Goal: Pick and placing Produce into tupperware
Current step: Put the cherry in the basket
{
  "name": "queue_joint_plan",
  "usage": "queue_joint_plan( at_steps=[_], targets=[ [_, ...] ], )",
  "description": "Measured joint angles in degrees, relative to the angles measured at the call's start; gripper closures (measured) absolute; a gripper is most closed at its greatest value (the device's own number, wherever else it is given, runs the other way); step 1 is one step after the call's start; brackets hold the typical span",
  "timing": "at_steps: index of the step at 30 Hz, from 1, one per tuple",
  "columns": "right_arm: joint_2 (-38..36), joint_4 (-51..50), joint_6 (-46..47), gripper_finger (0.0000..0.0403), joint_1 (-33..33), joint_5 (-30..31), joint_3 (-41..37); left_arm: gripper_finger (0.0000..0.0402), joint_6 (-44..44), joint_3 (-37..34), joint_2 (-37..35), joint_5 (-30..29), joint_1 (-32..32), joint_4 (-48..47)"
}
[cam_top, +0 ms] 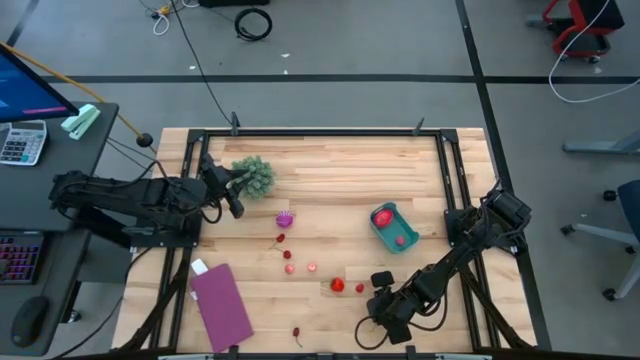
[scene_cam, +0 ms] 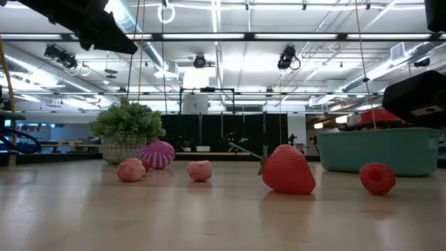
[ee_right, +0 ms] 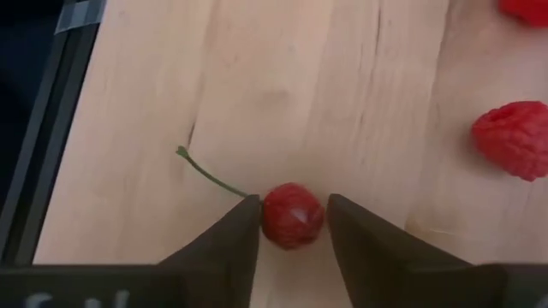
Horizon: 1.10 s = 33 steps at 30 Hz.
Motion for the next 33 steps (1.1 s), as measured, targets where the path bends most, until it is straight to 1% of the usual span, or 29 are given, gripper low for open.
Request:
queue_joint_plan(
  at_steps=[5, 8, 11, 15, 18, 21, 25, 28, 30, 33],
  targets=[
    [-0.1, -0.1, 2.8, 0.0307, -0.5, 1.4, 0.0, 0.0294, 0.1, 0.0, 0.0, 0.0, 0.0, 0.0],
    [-0.3, -0.1, 3.3, 0.0326, -1.1, 3.0, 0.0, 0.0294, 0.1, 0.0, 0.0, 0.0, 0.0, 0.0],
    [-0.8, -0.3, 3.3, 0.0335, -2.3, 4.6, 0.0, 0.0294, 0.1, 0.0, 0.0, 0.0, 0.0, 0.0],
    [-2.9, -3.5, 3.3, 0.0334, -4.3, 7.2, 0.0, 0.0294, 0.8, 0.0, 0.0, 0.0, 0.0, 0.0],
    [-5.8, -8.0, 3.4, 0.0331, -5.9, 8.9, 0.0, 0.0294, 1.5, 0.0, 0.0, 0.0, 0.0, 0.0],
    [-9.4, -15.5, 6.5, 0.0332, -7.2, 10.8, 0.0, 0.0294, 1.5, 0.0, 0.0, 0.0, 0.0, 0.0],
    [-14.1, -28.6, 13.3, 0.0334, -8.5, 15.9, 0.0, 0.0294, 1.3, 0.0, 0.0, 0.0, 0.0, -0.2],
    [-17.3, -36.3, 15.5, 0.0333, -9.5, 19.8, 0.0, 0.0294, 0.0, 0.0, 0.0, 0.0, 0.0, -0.6],
    [-19.1, -40.0, 15.7, 0.0329, -10.3, 21.3, 0.0, 0.0294, -0.8, 0.0, 0.0, 0.0, 0.0, -0.8],
    [-20.5, -42.8, 15.7, 0.0322, -11.6, 21.4, 0.0, 0.0294, -1.5, 0.0, 0.0, 0.0, 0.0, -1.1]
  ],
)
